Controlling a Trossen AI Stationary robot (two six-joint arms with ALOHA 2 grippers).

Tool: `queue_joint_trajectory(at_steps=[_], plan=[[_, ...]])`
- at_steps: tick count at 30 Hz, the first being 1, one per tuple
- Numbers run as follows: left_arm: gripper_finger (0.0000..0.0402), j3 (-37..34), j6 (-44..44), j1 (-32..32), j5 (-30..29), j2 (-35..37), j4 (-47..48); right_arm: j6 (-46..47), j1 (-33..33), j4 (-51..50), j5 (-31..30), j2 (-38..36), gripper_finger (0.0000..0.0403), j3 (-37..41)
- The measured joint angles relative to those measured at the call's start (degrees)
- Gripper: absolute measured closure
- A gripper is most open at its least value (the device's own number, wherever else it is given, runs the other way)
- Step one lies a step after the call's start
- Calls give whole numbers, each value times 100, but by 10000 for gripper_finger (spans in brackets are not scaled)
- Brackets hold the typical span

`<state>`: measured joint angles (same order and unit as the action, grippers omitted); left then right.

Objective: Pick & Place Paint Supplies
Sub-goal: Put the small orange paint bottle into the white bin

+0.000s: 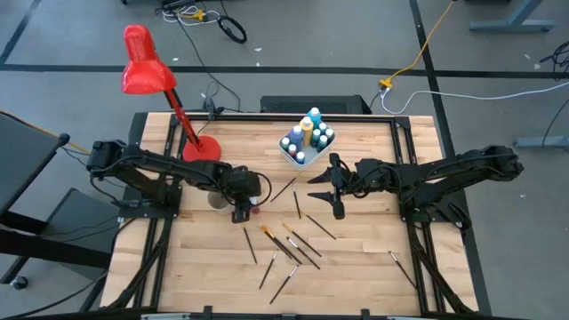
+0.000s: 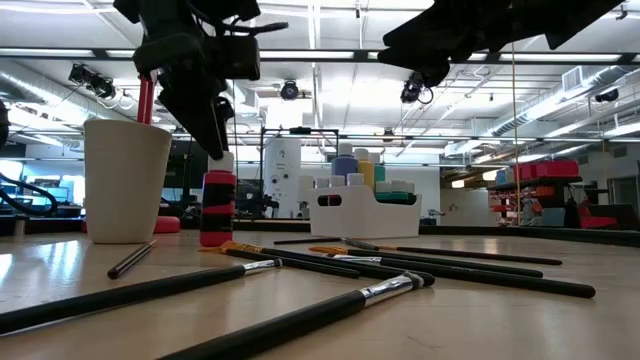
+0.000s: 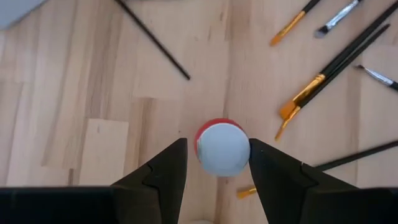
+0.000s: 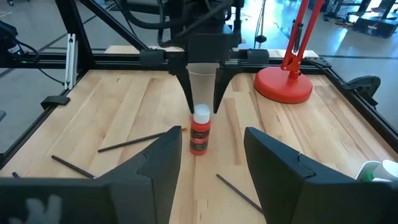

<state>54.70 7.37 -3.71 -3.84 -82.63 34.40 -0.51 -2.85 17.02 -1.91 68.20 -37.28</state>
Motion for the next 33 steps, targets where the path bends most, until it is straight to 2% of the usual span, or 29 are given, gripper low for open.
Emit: queue_joint_trajectory(at_steps=[6, 15, 22, 26, 29, 33], plan=[[227, 0, -190, -6, 25, 0, -187, 9, 0, 0, -4, 0, 222, 0], [289, 0, -229, -6, 64, 2, -200, 144, 0, 1, -9, 0, 222, 0], [295, -11, -379, -8, 214, 0, -365, 146, 0, 2, -22, 0, 222, 0], [334, -7, -550, -3, 350, 2, -632, 153, 0, 2, -20, 0, 222, 0], [366, -7, -554, 10, 194, 2, -621, 160, 0, 0, -20, 0, 222, 0], [373, -7, -440, 12, 24, 2, -619, 138, 0, 0, -20, 0, 222, 0]])
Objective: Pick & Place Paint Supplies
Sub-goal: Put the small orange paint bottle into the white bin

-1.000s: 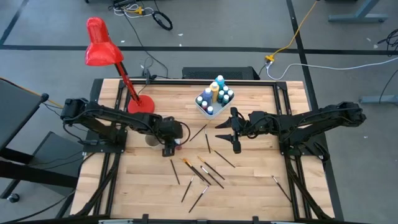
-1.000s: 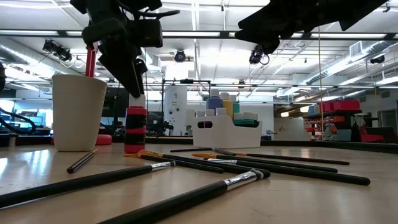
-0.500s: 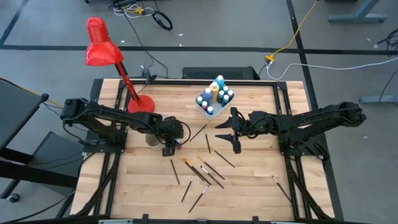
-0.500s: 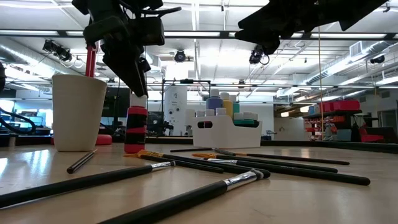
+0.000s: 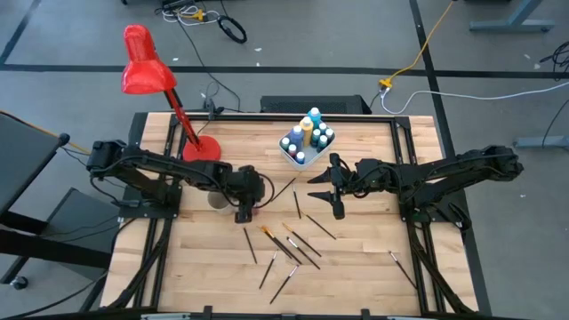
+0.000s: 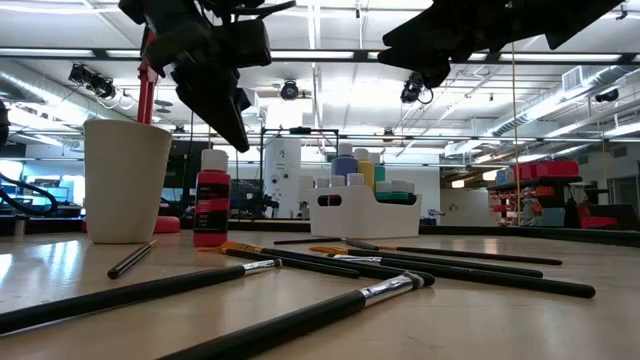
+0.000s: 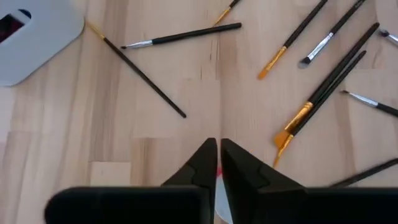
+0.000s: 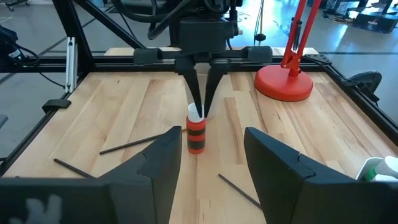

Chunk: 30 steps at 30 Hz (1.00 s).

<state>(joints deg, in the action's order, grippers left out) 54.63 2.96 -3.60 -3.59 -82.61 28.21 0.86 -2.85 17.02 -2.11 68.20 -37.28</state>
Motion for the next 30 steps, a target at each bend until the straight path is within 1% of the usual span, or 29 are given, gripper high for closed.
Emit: queue_joint_trajectory(at_steps=[3, 6, 10, 13, 18, 22, 25, 30], plan=[[350, 115, -30, 0, 67, -2, 232, -2, 0, 0, 0, 0, 222, 0], [315, 289, -44, -2, -25, 0, 357, -4, 0, 0, 0, 0, 222, 0], [264, 385, 3, 0, 185, 0, 463, 10, 0, 0, 10, 0, 222, 0], [228, 318, 148, 0, 343, 0, 759, 22, 0, -18, 17, 0, 222, 0], [182, 26, 198, 0, 260, 0, 811, 17, 0, -35, 17, 0, 222, 2], [167, 26, 83, 0, 208, 0, 600, 15, 0, -35, 15, 0, 222, 2], [167, 26, -42, 0, 207, 0, 516, 15, 0, -36, 15, 0, 222, 2], [172, 26, 97, 0, 213, 0, 539, 12, 0, -37, 15, 0, 222, 2]])
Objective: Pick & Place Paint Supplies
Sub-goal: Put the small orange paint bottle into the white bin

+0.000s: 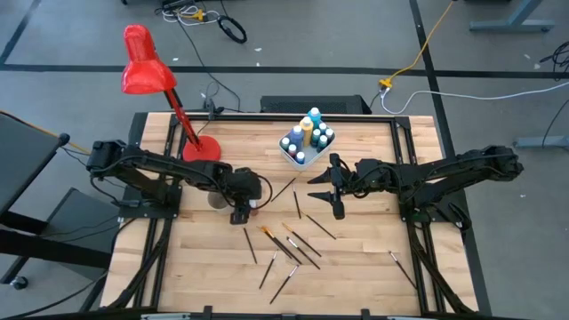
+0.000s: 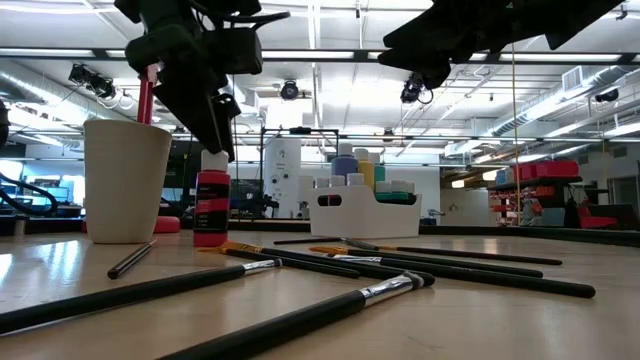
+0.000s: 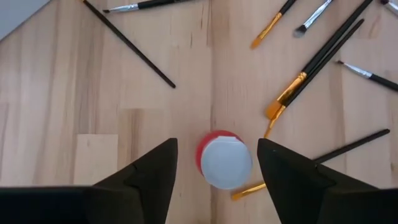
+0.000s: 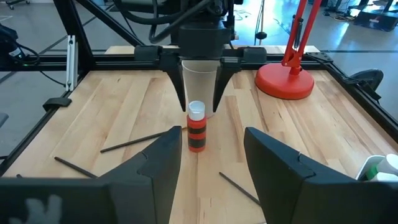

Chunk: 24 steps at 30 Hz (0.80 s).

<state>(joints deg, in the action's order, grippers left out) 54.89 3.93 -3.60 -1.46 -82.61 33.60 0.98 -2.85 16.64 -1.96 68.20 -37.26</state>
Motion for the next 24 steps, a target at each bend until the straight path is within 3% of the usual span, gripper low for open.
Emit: queue_joint_trajectory(at_steps=[24], plan=[[173, -3, 294, -33, 86, 0, -2, -1, 0, -7, 2, 0, 222, 0]])
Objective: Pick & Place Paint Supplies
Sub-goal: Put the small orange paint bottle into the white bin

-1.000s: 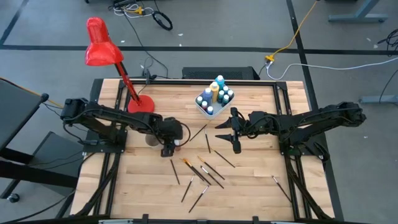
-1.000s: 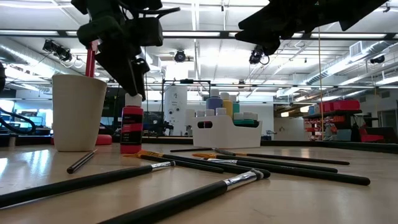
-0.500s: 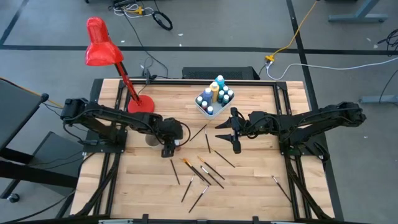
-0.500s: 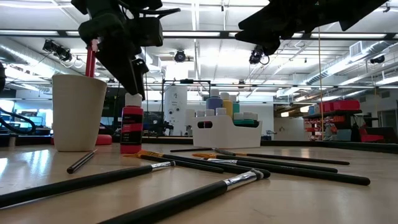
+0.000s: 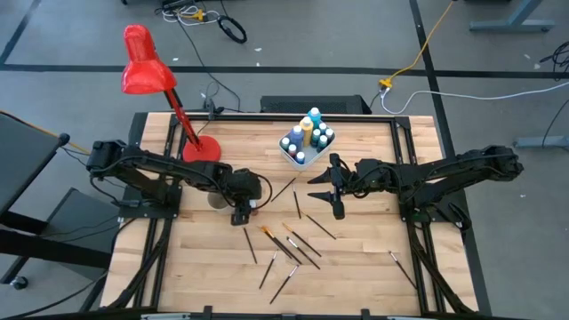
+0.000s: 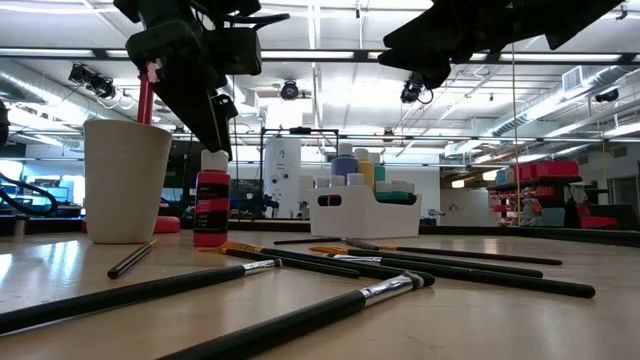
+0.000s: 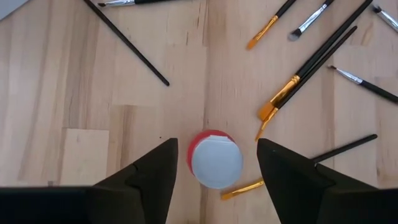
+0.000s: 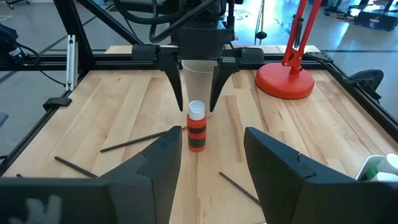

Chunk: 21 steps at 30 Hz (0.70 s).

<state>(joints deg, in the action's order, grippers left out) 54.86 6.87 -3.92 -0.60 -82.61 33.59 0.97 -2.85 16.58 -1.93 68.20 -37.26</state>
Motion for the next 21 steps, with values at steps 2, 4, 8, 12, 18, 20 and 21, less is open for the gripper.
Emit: queue_joint_trajectory(at_steps=[2, 4, 8, 12, 18, 20, 21], plan=[[173, -103, 0, 0, 7, 7, -177, 1, 0, 0, 0, 0, 222, 0], [173, -324, 0, 0, 71, 7, -442, 0, -1, 0, 0, 0, 222, 0], [173, -568, -7, -2, 98, 4, -580, 0, 0, 2, 0, 0, 222, 0], [176, -570, -105, 0, -51, 4, -608, 0, -1, 2, 1, -1, 222, 0], [212, -570, -219, -2, -21, 4, -665, 0, 0, 4, -2, 0, 222, 0], [225, -570, -151, -2, -20, 4, -667, 0, 0, 4, -2, 0, 222, 0], [230, -570, -151, -2, -19, 4, -669, -1, 0, 4, -2, 0, 222, 0]])
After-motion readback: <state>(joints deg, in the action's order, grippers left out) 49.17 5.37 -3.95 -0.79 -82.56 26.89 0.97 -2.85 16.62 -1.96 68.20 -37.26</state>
